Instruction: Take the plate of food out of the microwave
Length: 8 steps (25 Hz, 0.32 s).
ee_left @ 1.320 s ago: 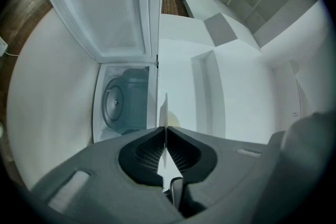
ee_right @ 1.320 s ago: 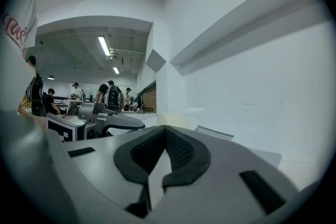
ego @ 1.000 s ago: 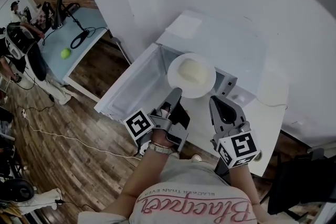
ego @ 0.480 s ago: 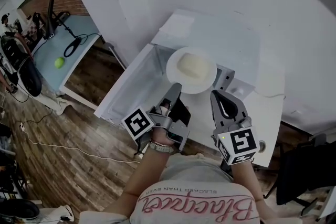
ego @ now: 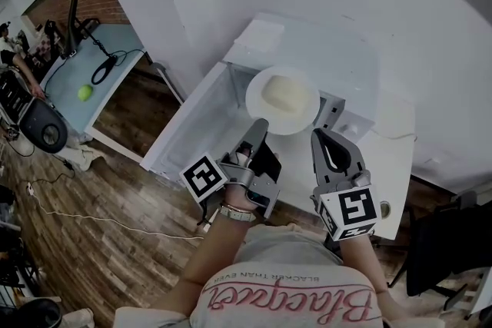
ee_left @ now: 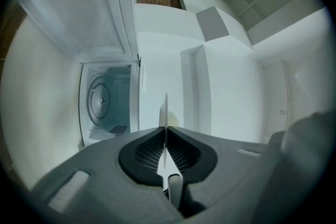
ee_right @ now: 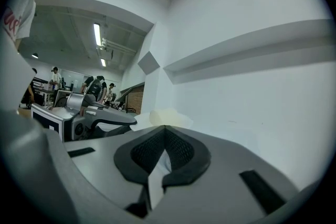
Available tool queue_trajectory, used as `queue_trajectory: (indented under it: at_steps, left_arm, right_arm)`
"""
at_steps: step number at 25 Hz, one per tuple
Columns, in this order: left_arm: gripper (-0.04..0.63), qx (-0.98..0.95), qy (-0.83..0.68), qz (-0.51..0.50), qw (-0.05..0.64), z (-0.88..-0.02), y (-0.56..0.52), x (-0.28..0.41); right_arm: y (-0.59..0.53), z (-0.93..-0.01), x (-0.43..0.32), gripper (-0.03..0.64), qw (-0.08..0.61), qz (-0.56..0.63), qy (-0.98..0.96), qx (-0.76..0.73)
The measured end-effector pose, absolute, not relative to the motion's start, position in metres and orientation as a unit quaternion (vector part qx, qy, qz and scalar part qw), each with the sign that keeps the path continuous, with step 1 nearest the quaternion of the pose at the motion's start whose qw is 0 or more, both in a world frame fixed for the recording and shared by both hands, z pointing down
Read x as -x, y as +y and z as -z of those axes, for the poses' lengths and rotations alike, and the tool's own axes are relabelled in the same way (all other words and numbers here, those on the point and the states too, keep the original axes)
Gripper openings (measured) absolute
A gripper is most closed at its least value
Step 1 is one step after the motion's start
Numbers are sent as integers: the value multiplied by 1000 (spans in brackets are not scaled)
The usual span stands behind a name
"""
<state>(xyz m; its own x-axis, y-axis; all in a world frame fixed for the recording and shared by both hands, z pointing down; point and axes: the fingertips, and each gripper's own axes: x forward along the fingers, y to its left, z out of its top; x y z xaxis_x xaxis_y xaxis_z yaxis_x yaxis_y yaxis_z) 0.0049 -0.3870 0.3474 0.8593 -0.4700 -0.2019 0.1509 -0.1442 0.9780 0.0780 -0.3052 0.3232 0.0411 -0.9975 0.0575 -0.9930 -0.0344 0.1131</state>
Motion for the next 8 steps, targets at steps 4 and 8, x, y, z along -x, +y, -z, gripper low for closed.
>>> queue_trajectory:
  at_steps: [4, 8]
  left_arm:
    - [19, -717, -108, 237, 647, -349, -386, -2]
    - [20, -718, -109, 233, 647, -351, -384, 1]
  right_arm:
    - [-305, -323, -70, 5, 58, 18, -694, -717]
    - [-304, -323, -63, 5, 58, 21, -697, -714]
